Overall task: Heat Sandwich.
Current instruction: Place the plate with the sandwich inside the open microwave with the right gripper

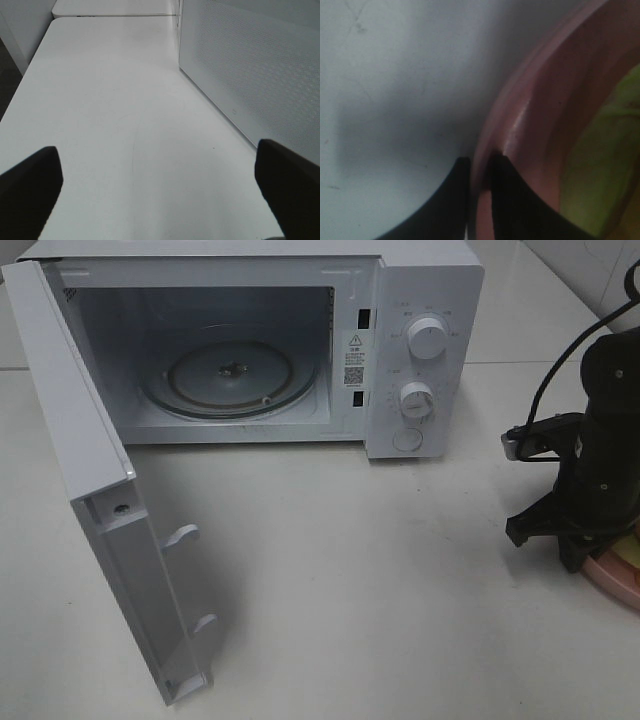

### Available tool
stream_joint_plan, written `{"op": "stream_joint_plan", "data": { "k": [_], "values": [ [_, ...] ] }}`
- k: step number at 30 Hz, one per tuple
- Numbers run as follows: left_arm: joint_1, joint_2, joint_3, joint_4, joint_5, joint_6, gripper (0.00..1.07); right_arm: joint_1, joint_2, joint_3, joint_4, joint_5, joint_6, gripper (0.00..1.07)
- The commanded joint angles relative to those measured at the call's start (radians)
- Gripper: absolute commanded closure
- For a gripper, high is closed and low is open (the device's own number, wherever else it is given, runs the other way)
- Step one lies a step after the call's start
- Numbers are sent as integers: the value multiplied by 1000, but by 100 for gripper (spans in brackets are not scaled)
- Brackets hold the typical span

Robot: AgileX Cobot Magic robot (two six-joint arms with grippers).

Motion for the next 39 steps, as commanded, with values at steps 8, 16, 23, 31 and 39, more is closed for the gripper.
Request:
{"op": "stream_joint_plan", "data": {
  "k": [8,16,23,31,39],
  "values": [
    [1,-27,3,-6,-9,-1,1,92,-16,5,-168,100,177,107],
    [1,-27,3,-6,-9,-1,1,156,-42,5,-211,169,205,107],
    [1,-27,3,-6,-9,0,1,199,-78,5,-213,218,205,107],
    [1,-27,3,-6,-9,-1,1,270,-134,18,-213,282,205,107],
    [1,-27,3,-6,-9,-1,1,352,-180,68,-209,305,208,107]
  ]
}}
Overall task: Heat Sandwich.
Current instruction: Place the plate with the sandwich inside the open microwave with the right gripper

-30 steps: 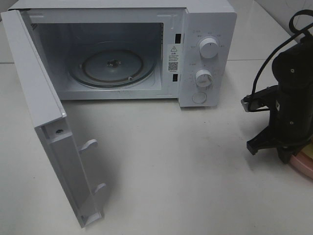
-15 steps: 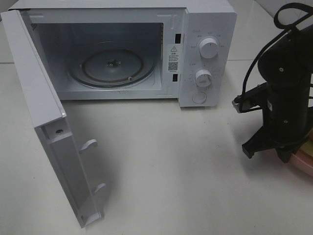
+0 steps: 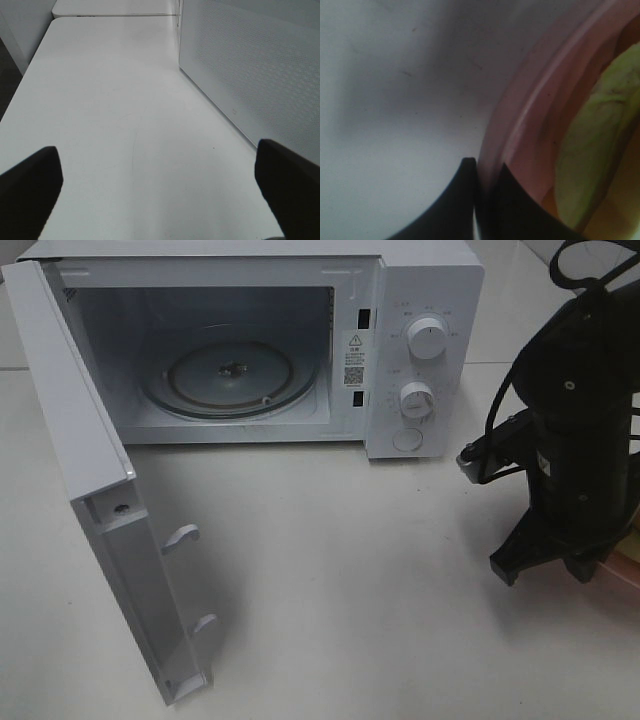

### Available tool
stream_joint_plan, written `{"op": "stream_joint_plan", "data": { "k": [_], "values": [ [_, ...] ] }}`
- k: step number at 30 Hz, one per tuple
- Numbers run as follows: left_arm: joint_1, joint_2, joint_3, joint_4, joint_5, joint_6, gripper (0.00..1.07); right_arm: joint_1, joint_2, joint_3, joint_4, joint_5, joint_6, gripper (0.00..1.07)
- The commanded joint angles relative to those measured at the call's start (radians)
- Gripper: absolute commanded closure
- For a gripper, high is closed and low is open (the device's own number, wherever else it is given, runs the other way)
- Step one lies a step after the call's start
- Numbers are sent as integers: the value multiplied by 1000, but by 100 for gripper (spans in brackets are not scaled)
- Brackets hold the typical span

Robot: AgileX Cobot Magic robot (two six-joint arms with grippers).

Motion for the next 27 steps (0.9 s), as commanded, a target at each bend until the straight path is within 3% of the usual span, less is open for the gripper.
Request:
{"op": "stream_joint_plan", "data": {
  "k": [1,14,27],
  "values": [
    [0,-27,3,-6,-9,-1,1,38,-31,21,-21,38,7,107],
    [0,-27,3,-6,-9,-1,1,208,-159,81,-5,76,22,107],
    [0,-27,3,-6,-9,-1,1,361,-166,82,-2,157,22,106]
  ]
}}
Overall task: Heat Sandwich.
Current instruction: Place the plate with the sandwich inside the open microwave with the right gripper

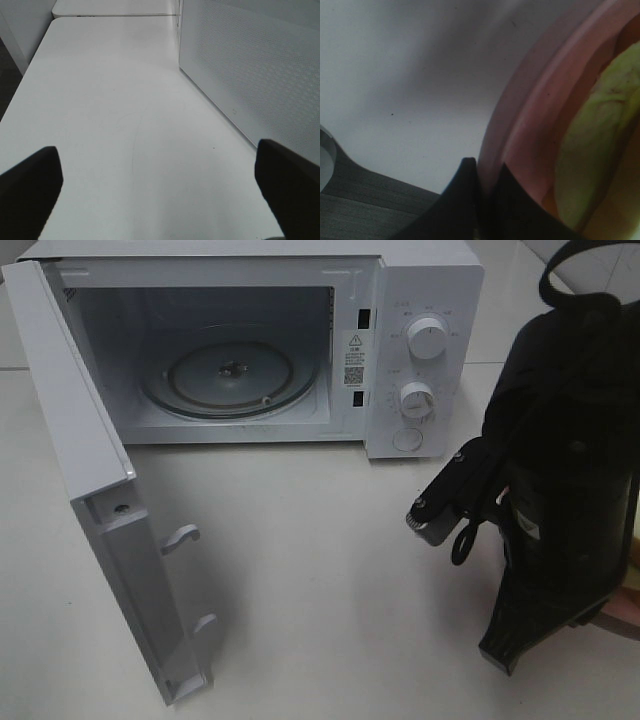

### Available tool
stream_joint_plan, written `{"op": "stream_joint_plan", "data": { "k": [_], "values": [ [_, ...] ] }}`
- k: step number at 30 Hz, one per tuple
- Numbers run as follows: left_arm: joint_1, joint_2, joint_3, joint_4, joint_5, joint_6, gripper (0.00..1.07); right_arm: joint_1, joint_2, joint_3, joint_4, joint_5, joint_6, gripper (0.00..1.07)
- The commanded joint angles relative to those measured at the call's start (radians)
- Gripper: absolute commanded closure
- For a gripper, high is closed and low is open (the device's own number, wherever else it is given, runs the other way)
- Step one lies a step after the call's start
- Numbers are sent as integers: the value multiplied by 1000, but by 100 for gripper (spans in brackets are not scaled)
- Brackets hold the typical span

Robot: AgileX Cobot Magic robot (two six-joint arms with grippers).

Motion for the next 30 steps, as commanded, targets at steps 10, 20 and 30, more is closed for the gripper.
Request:
{"op": "stream_joint_plan", "data": {
  "k": [10,20,30],
  "values": [
    [0,-27,3,-6,-9,-1,1,145,-8,4,-19,54,14,105],
    [0,-27,3,-6,-9,-1,1,262,-8,4,-26,70,5,105],
    [0,-27,3,-6,-9,-1,1,331,-8,4,-108,61,-57,105]
  ]
}}
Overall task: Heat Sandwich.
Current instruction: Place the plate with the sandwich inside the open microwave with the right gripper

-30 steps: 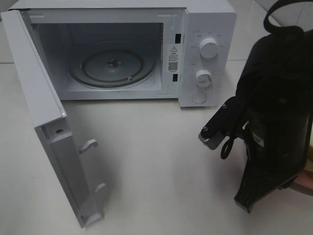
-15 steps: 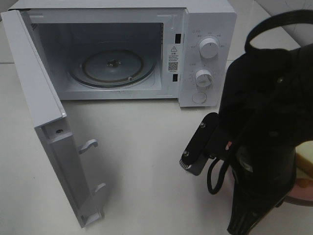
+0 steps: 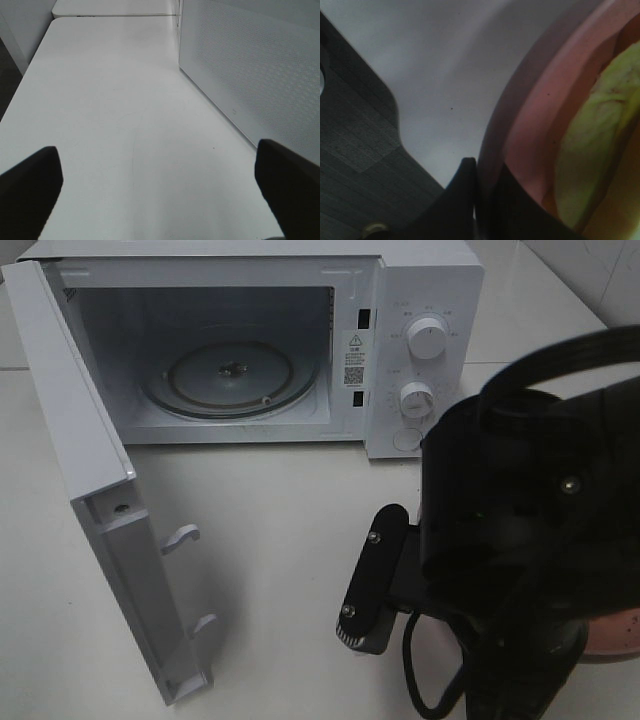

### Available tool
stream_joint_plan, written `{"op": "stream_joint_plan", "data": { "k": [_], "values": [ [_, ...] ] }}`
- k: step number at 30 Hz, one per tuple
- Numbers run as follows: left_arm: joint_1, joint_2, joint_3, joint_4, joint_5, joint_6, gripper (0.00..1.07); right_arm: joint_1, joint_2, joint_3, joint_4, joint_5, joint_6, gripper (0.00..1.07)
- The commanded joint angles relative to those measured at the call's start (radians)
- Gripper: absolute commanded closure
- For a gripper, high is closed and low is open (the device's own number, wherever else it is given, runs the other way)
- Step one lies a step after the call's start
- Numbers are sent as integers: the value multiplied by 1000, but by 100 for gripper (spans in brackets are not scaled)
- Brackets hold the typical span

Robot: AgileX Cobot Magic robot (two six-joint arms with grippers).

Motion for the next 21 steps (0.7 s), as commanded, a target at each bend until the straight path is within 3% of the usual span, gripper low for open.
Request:
{"op": "stream_joint_plan", "data": {
  "k": [1,21],
  "values": [
    [0,-27,3,-6,-9,-1,1,5,-8,4,-62,3,-62,105],
    [0,-27,3,-6,-9,-1,1,5,-8,4,-98,-193,-319,104]
  ]
}}
